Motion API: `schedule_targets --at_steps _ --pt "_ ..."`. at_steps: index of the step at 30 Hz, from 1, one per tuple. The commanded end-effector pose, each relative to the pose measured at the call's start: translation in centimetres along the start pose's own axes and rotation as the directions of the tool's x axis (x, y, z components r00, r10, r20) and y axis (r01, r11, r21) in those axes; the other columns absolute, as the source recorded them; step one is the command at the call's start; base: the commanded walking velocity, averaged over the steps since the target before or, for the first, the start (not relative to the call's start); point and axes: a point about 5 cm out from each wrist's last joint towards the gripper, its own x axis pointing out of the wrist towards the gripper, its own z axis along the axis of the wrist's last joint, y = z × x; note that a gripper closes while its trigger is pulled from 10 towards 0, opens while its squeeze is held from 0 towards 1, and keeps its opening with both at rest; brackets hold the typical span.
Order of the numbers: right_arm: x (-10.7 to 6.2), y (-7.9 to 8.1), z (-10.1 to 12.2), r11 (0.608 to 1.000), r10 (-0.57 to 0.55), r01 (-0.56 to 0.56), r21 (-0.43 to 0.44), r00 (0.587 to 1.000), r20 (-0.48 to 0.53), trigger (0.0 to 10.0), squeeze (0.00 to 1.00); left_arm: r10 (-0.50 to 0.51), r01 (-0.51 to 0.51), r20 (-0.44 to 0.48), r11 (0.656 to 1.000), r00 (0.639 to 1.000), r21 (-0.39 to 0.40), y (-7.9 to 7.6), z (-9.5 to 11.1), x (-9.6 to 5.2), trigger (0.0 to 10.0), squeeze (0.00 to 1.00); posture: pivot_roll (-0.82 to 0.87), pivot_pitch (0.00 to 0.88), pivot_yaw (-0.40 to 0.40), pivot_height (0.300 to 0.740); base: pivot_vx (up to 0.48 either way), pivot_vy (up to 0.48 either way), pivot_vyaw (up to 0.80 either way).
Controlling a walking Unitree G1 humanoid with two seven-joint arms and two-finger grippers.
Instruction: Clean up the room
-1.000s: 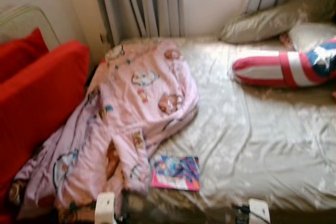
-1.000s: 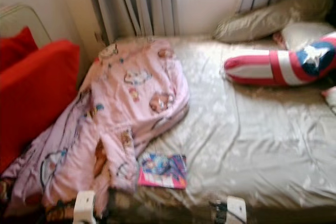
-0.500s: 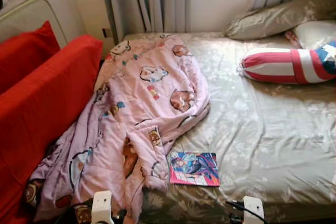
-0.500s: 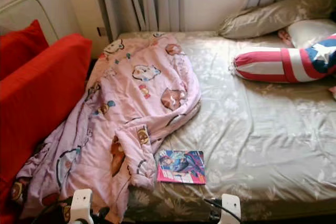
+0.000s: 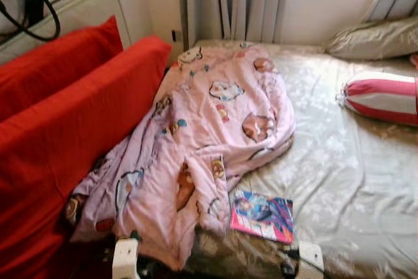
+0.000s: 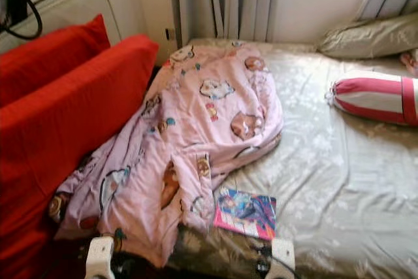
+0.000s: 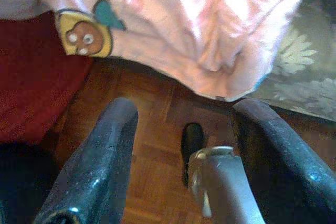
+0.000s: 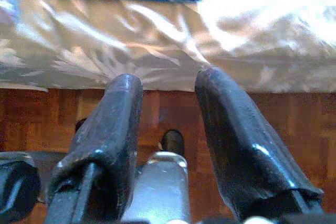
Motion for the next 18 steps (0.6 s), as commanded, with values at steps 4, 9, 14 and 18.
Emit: schedule_targets --at_steps 4,9,14,18 --pt "-0.07 -0.42 -0.07 1.000 -0.015 0.015 0.018 1.000 0.004 10.0 0.00 -0.007 0.007 -0.023 1.000 1.000 -0.016 -0.22 -0.57 -0.08 10.0 0.00 0.06 0.000 0.004 0.740 0.000 0.000 0.00" --pt "-0.08 -0.64 0.04 1.000 -0.018 0.018 0.015 1.000 0.008 10.0 0.00 -0.014 0.014 -0.020 1.000 1.000 -0.027 -0.45 -0.57 -0.06 10.0 0.00 0.06 0.000 -0.002 0.740 0.229 0.000 0.00" --pt "-0.09 -0.67 0.01 1.000 -0.019 0.018 0.013 1.000 0.009 10.0 0.00 -0.016 0.015 -0.020 0.999 1.000 -0.031 -0.46 -0.61 -0.06 10.0 0.00 0.06 0.000 -0.002 0.740 0.324 0.000 0.00" --pt "-0.09 -0.68 0.02 1.000 -0.018 0.018 0.013 1.000 0.009 10.0 0.00 -0.017 0.016 -0.021 0.999 1.000 -0.032 -0.47 -0.63 -0.07 10.0 0.00 0.06 0.000 -0.004 0.740 0.326 0.000 0.00"
